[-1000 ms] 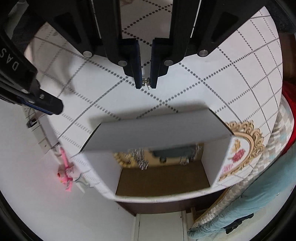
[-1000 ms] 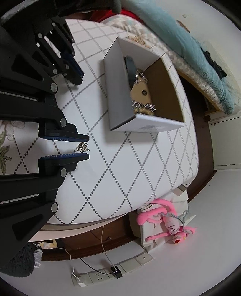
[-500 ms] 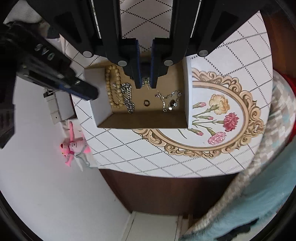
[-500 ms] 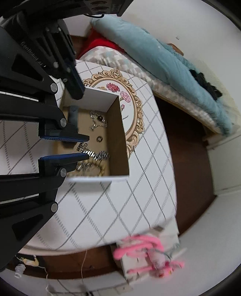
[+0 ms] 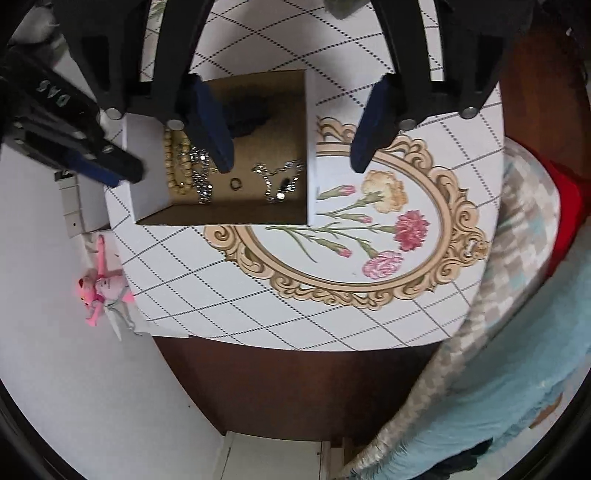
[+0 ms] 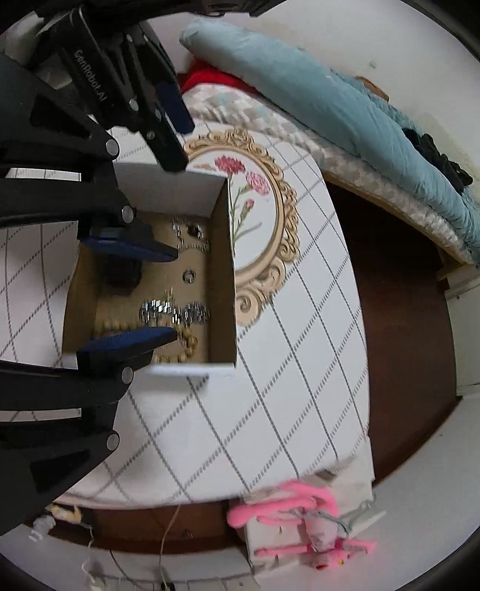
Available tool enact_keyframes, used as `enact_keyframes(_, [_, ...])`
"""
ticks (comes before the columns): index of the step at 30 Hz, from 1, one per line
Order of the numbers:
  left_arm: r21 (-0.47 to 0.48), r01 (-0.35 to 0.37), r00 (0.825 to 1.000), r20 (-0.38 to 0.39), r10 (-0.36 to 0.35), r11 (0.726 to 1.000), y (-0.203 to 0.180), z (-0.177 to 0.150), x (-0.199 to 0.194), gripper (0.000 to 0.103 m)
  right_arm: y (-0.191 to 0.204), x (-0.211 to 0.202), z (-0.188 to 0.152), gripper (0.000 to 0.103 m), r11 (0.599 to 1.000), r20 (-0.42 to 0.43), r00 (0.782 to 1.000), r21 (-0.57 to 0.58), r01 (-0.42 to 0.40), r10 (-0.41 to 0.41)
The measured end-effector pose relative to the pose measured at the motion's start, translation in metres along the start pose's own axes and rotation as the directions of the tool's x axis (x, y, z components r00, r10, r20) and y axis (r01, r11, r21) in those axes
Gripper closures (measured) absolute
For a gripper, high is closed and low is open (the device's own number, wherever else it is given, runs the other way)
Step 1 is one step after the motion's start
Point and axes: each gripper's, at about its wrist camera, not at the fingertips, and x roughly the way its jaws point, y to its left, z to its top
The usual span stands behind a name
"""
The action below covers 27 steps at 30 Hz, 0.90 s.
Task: Organize jewelry
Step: 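Release the earring from the left tool into the box while the right tool releases its earring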
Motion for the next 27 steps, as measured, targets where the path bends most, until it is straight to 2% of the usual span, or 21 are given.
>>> enact_keyframes(3, [0.011, -0.044, 0.999, 0.029, 0.044, 0.999, 0.000, -0.006, -0.003, 0.026, -0.001, -0.014, -0.004, 0.046, 0.995, 0.037, 0.994, -0.026, 0.101, -0.100])
enact_keyframes(4, [0.015, -0.062, 0.997, 0.038, 0.061, 0.998, 0.000, -0.008, -0.003, 0.024, -0.001, -0.017, -0.006, 0.038, 0.991, 0.048, 0.991, -0.037, 0.129, -0.128])
enact_keyframes(7, [0.031, -0.105, 0.992, 0.072, 0.103, 0.994, -0.003, -0.017, -0.004, 0.011, 0.000, -0.021, -0.014, 0.011, 0.969, 0.063, 0.970, -0.071, 0.237, -0.233])
enact_keyframes(8, [0.039, -0.113, 0.991, 0.079, 0.110, 0.993, -0.004, -0.020, -0.004, 0.002, -0.001, -0.021, -0.017, 0.004, 0.961, 0.064, 0.963, -0.076, 0.267, -0.262])
enact_keyframes(12, [0.052, -0.147, 0.986, 0.085, 0.143, 0.988, -0.007, -0.029, -0.001, 0.000, -0.005, -0.018, -0.029, 0.000, 0.936, 0.061, 0.939, -0.082, 0.342, -0.338])
enact_keyframes(18, [0.037, -0.149, 0.985, 0.091, 0.145, 0.988, -0.007, -0.037, -0.003, 0.000, -0.011, -0.017, -0.042, 0.000, 0.923, 0.062, 0.924, -0.063, 0.380, -0.376])
enact_keyframes(27, [0.005, -0.139, 0.983, 0.122, 0.137, 0.990, -0.008, -0.040, -0.024, 0.000, -0.007, -0.035, -0.048, 0.000, 0.923, 0.091, 0.922, -0.046, 0.382, -0.377])
